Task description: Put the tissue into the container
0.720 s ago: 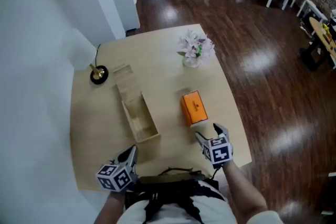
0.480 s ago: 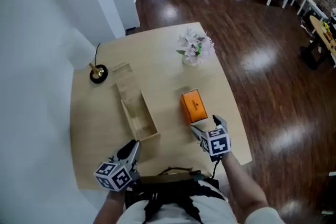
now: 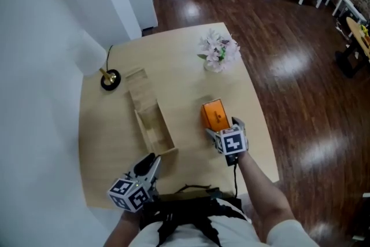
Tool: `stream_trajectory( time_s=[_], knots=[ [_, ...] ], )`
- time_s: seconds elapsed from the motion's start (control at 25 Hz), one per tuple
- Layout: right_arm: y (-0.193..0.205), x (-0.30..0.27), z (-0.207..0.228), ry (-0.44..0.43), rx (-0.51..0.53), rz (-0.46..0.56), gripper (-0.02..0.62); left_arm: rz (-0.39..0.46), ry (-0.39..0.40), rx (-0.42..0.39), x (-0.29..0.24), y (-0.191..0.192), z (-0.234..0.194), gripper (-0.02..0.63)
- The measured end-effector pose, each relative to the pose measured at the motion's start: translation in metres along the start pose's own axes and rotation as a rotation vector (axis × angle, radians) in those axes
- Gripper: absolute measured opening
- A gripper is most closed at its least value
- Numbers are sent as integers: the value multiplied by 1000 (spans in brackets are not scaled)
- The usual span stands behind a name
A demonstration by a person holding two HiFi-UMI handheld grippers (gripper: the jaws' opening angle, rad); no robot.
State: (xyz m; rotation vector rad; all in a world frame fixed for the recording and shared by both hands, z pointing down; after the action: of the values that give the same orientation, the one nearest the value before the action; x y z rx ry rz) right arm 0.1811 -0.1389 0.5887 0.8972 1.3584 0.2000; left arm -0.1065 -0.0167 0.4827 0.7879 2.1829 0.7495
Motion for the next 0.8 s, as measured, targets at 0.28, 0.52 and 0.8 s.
stream_trajectory(
  time_s=[0.28, 0.52, 0.8],
  knots=[
    [-1, -34, -8, -26, 28, -87, 485, -16, -6, -10, -7, -1, 8, 121],
    [7, -47, -7, -9, 42, -160, 485, -27, -6, -11, -8, 0, 10, 121],
    [10, -48, -4, 5, 54, -184, 475, -32, -1, -8, -9, 1, 10, 121]
  ],
)
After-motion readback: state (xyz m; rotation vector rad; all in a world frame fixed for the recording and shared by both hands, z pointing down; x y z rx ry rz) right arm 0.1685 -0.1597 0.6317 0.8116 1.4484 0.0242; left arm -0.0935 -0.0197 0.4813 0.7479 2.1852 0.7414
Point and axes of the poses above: the fingertips, and each gripper's own axes: x backward along the fingers, z to its right, y out of its underside, the point moved 7 cm from there along x, backward along the fingers, and after that the axes turned 12 degrees about x, right-handed, at the moved point
